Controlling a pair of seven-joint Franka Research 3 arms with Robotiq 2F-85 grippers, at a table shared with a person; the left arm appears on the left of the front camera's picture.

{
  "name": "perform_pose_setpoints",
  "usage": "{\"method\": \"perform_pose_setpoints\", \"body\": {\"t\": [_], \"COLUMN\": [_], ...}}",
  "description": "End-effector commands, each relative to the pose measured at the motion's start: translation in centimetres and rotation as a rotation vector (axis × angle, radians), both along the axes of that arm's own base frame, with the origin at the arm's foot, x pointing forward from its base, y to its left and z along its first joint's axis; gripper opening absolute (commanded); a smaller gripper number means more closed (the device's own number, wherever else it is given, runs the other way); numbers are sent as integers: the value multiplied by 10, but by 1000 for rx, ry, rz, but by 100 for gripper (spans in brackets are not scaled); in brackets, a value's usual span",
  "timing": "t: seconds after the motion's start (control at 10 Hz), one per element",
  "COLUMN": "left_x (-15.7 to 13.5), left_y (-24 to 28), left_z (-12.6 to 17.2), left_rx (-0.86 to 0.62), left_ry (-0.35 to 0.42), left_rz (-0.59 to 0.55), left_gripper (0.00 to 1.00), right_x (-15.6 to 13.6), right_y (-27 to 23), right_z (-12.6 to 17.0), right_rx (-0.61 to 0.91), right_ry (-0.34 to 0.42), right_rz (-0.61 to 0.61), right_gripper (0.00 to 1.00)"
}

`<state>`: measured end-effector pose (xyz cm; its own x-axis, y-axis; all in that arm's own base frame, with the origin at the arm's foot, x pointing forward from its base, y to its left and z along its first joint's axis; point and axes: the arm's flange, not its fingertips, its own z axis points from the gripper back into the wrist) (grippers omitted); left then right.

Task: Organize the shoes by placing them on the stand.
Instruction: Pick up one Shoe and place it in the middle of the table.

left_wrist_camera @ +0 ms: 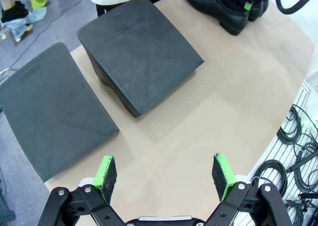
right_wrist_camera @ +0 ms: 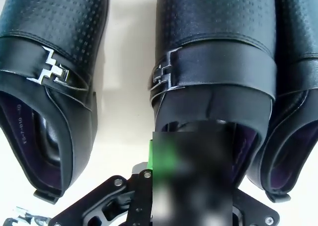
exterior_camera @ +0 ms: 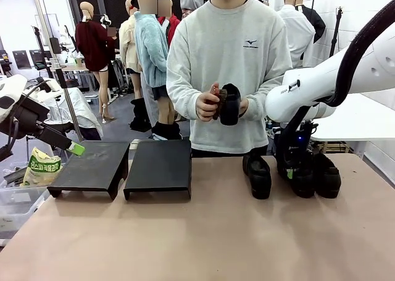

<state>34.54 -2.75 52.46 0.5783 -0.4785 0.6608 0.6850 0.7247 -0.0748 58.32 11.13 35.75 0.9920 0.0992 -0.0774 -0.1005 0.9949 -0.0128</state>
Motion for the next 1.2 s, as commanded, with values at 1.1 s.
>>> {"method": "perform_pose_setpoints", "body": {"t": [1.1], "left_x": [0], "left_y": [2], "left_z": [-1], "left_rx": [-8], "left_ry": [0], "left_rz": [-6], "left_gripper": [100], "right_x": [-101], "right_y": [-58], "right_z": [118], "right_rx": [24], "right_ry": [-210], "right_rz": [-164], "right_gripper": [0]}}
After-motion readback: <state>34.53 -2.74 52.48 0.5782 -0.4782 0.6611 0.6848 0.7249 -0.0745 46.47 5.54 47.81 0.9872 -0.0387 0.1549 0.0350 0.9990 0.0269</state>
